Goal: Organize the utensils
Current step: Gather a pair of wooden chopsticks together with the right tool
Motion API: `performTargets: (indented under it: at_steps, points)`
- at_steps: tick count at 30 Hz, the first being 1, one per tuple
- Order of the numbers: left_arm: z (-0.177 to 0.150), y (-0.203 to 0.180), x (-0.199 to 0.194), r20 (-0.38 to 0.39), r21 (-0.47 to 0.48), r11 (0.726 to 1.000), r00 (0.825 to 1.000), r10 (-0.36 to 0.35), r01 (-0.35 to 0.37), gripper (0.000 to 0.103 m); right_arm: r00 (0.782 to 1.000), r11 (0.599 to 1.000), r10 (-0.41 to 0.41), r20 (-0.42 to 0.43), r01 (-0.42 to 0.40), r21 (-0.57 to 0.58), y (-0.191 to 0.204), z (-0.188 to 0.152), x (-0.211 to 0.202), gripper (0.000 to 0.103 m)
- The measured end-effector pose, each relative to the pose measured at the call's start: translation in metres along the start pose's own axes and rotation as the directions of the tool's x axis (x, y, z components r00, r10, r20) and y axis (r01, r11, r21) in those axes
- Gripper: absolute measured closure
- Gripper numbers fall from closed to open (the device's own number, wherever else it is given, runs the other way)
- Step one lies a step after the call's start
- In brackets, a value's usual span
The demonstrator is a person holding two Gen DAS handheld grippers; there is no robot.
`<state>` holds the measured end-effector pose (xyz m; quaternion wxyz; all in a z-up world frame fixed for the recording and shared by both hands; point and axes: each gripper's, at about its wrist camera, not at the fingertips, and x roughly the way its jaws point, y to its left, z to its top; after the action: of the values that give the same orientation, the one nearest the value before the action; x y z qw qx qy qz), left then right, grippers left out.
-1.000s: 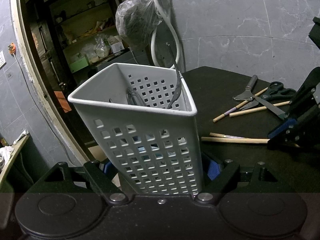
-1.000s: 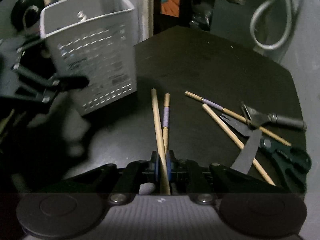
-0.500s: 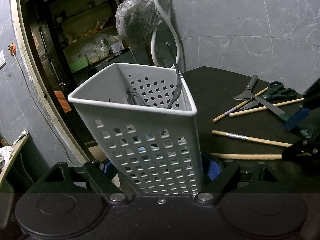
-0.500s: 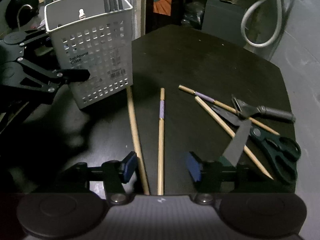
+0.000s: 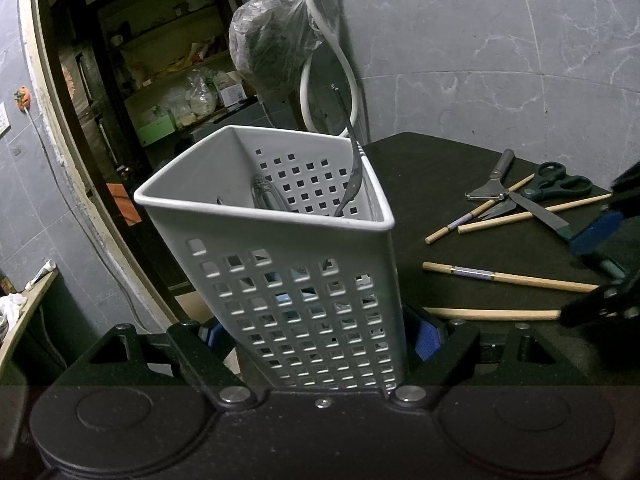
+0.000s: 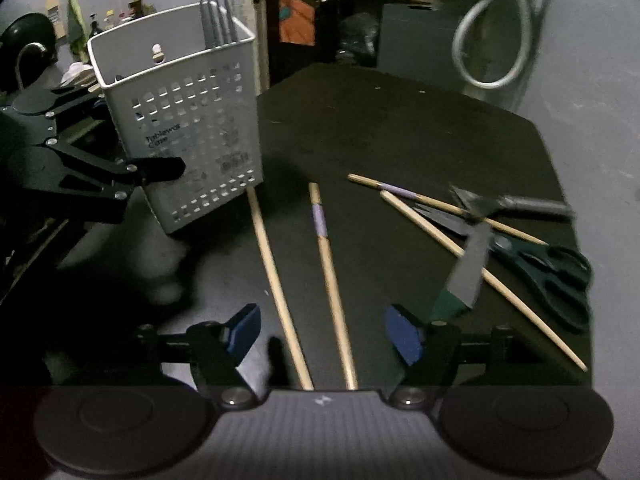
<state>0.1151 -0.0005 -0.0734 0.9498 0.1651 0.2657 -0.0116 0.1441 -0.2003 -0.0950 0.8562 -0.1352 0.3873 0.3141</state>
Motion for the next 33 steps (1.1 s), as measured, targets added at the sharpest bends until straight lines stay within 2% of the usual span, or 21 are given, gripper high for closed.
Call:
performTargets:
  at_steps: [6, 11, 13, 15, 16, 20, 26, 33]
  points:
    - [-0.001, 0.0, 0.001, 0.0, -0.003, 1.0, 1.0, 0.0, 0.0, 0.017, 0.999, 1.0, 0.01, -0.036, -0.009, 0.023, 0.004, 0.019, 0.03, 0.028]
    - [-0.001, 0.0, 0.001, 0.001, -0.005, 1.0, 1.0, 0.0, 0.0, 0.017, 0.999, 0.998, -0.016, -0.046, 0.018, 0.062, 0.009, 0.027, 0.043, 0.03]
    - [-0.001, -0.001, 0.002, 0.001, -0.003, 1.0, 1.0, 0.001, -0.001, 0.017, 0.999, 0.996, -0.031, -0.042, 0.035, 0.079, 0.01, 0.027, 0.043, 0.037]
    - [-0.001, 0.0, 0.001, 0.001, -0.004, 1.0, 1.0, 0.0, 0.0, 0.017, 0.998, 0.995, -0.042, -0.037, 0.045, 0.091, 0.01, 0.027, 0.04, 0.051]
    - [-0.001, 0.0, 0.002, 0.001, -0.004, 1.0, 1.0, -0.001, 0.001, 0.017, 0.998, 0.995, -0.043, -0.037, 0.047, 0.092, 0.009, 0.026, 0.039, 0.054]
    - [-0.002, 0.001, 0.002, 0.002, -0.004, 1.0, 1.0, -0.003, 0.003, 0.017, 0.998, 0.993, -0.043, -0.037, 0.047, 0.106, 0.001, 0.024, 0.034, 0.087]
    - [-0.002, 0.001, 0.002, 0.002, -0.003, 1.0, 1.0, -0.003, 0.003, 0.017, 0.997, 0.995, -0.02, -0.079, 0.028, 0.092, -0.005, 0.028, 0.032, 0.088]
    - [-0.002, 0.001, 0.002, 0.002, -0.004, 1.0, 1.0, -0.003, 0.003, 0.017, 0.99, 0.997, -0.021, -0.139, 0.032, 0.077, 0.0, 0.041, 0.037, 0.078]
